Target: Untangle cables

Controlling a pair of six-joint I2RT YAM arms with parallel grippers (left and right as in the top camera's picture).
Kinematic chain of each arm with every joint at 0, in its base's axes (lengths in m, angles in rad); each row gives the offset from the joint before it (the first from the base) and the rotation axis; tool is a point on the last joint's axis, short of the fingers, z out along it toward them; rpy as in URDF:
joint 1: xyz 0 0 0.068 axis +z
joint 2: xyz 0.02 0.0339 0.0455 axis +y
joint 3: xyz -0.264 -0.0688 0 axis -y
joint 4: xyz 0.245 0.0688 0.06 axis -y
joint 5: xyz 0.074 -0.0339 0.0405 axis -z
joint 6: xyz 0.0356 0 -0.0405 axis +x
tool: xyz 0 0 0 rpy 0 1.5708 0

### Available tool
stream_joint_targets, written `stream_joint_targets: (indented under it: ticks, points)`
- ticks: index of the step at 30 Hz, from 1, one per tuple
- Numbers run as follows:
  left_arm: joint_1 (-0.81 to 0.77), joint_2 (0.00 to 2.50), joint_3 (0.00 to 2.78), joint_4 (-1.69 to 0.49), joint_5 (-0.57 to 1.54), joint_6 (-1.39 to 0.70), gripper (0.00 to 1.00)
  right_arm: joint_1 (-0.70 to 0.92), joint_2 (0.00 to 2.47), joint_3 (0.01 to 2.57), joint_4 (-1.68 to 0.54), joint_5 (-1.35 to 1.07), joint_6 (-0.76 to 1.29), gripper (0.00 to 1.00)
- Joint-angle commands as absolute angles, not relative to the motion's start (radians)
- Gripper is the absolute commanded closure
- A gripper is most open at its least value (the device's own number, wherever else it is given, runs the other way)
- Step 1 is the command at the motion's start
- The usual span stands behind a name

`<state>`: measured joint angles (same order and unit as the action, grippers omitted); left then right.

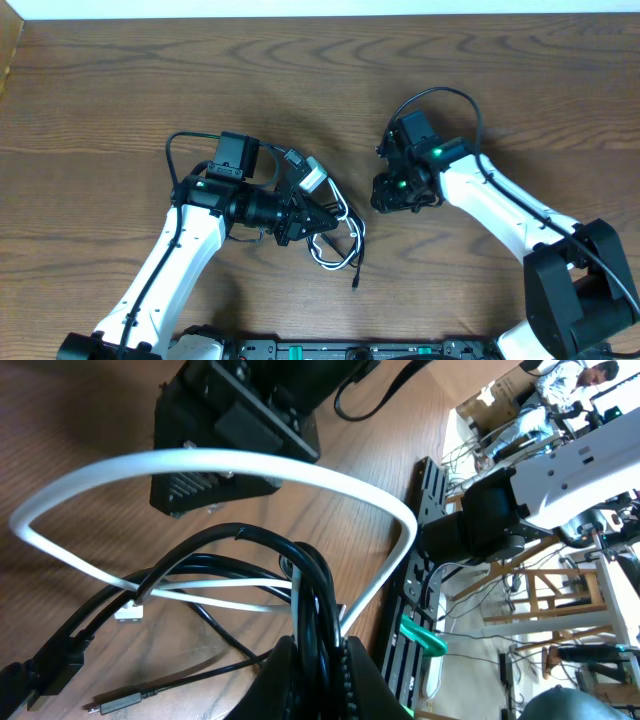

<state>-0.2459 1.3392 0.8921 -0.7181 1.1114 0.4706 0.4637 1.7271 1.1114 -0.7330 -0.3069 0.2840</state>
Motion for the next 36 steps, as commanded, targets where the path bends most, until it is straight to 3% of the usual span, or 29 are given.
stream_joint_targets:
  ticks: [1,8,22,36]
  points:
    - [-0.245,1.345,0.888,-0.722,1.106,0.466,0.93,0.421,1.720,1.117,-0.722,-0.424,0.257,0.52]
    - [-0.245,1.345,0.888,-0.717,1.106,0.467,0.93,0.356,1.720,1.117,-0.722,-0.699,0.227,0.49]
    - [-0.245,1.345,0.888,-0.709,1.113,0.467,0.92,0.348,1.720,1.117,-0.722,-0.978,0.228,0.43]
    - [-0.246,1.345,0.888,-0.696,1.116,0.505,0.93,0.408,1.720,1.117,-0.730,-1.004,0.231,0.45]
